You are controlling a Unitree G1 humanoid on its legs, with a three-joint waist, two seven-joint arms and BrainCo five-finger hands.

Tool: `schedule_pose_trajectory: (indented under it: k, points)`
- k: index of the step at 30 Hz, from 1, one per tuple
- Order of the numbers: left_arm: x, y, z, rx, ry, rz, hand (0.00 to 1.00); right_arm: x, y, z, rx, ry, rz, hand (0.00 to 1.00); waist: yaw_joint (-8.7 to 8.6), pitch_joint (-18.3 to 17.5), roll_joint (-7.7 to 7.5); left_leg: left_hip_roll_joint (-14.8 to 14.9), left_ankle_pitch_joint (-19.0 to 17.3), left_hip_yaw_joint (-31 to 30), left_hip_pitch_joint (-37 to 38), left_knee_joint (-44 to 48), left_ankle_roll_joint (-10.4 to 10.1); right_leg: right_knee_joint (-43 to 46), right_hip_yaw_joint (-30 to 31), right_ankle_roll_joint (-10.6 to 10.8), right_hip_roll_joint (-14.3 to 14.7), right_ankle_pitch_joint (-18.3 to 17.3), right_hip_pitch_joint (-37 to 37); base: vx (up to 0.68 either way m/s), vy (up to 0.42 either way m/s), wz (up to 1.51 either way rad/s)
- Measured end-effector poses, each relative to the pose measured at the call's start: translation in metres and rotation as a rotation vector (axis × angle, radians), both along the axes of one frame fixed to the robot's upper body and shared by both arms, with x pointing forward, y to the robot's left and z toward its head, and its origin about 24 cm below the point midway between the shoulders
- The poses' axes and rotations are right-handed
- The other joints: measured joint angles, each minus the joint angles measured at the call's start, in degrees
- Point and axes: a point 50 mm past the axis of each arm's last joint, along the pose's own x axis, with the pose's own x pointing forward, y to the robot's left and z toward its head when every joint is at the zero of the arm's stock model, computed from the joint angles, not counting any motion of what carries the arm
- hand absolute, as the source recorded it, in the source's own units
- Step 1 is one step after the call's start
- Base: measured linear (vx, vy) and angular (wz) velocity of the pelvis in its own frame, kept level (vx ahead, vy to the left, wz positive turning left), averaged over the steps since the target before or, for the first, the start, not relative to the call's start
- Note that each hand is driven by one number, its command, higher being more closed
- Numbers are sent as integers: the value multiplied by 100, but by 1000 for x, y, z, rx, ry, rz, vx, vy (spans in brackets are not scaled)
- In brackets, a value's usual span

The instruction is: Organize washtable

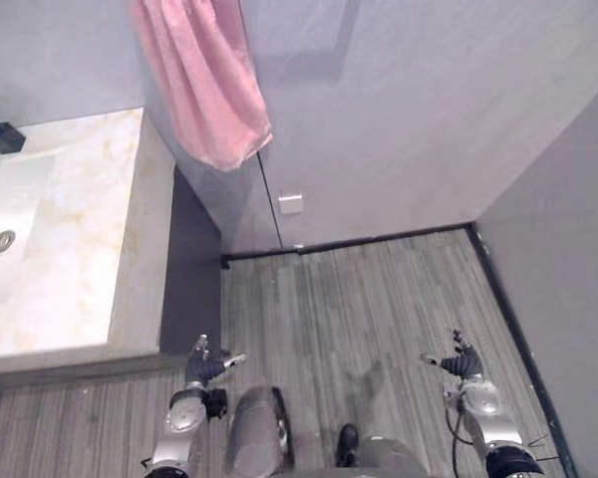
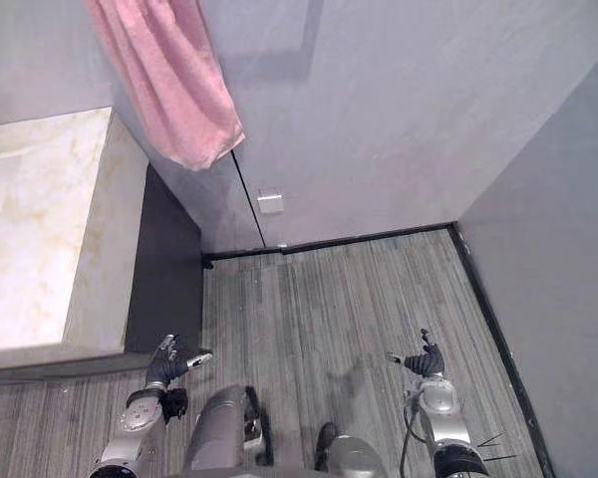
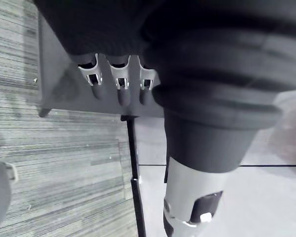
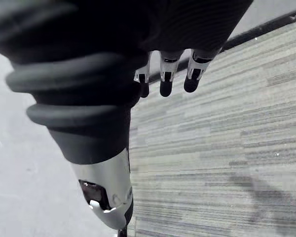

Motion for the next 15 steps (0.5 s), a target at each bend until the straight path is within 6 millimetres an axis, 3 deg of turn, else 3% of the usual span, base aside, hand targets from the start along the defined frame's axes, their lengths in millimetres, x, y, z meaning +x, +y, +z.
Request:
schedule_pose_trajectory:
  k: [1, 2, 5, 6, 7, 8, 9, 12, 15]
  points:
    - [-2, -1, -2, -3, 8, 4, 0, -2, 0, -1, -3, 7, -8, 0, 18, -23, 46, -30, 649, -109, -14, -194, 155, -8, 43, 121, 29, -116, 62, 552, 208, -11]
    - [1, 4, 0, 13, 7, 23, 0, -4, 8, -7, 18, 25, -11, 0, 57, -61, -178, -230, 716, -75, -38, -18, 474, 24, 86, 257, -194, -258, 143, 558, 197, 6]
    - [4, -1, 0, 11, 8, 19, 0, -10, 9, -12, 28, 52, -20, 0, 73, -101, -282, -558, 62, -56, 80, 324, 706, 1884, 148, 435, -705, -205, -473, 576, 226, 17]
    - [0, 3, -4, 24, 37, 25, 0, -12, 11, -13, 32, 62, -19, 0, 55, -92, -323, -699, -155, -70, 419, 296, 759, 3305, 307, 791, -986, 79, -947, 414, 175, 13]
    - [-2, 4, -6, 35, 53, 30, 0, -12, 12, -14, 36, 65, -19, 0, 19, -94, -333, -766, -228, -90, 603, 273, 788, 3955, 333, 814, -1104, 41, -1152, 608, 216, 23]
    - [-7, 6, -9, 44, 76, 24, 0, -12, 15, -15, 41, 71, -14, 0, -46, -97, -324, -848, -350, -136, 998, 169, 822, 4872, 289, 630, -1282, -81, -1507, 599, 169, 27]
    - [-7, 5, -10, 44, 82, 21, 0, -12, 18, -16, 45, 73, -4, 0, -56, -104, -318, -877, -383, -197, 1422, -56, 832, 5200, 118, 426, -1372, -205, -1833, 579, 146, 27]
    - [-3, 7, -8, 51, 73, 21, 0, -10, 19, -16, 46, 73, 0, 0, -105, -106, -307, -836, -380, -426, 1861, -362, 829, 4601, -100, 383, -1247, -392, -2288, 380, 20, 43]
    - [-8, 9, -12, 54, 97, 30, 0, -13, 19, -18, 47, 82, -5, 0, -195, -109, -304, -699, -497, -676, 2207, -409, 608, 2725, 123, 468, -784, -259, -2581, 331, -90, 60]
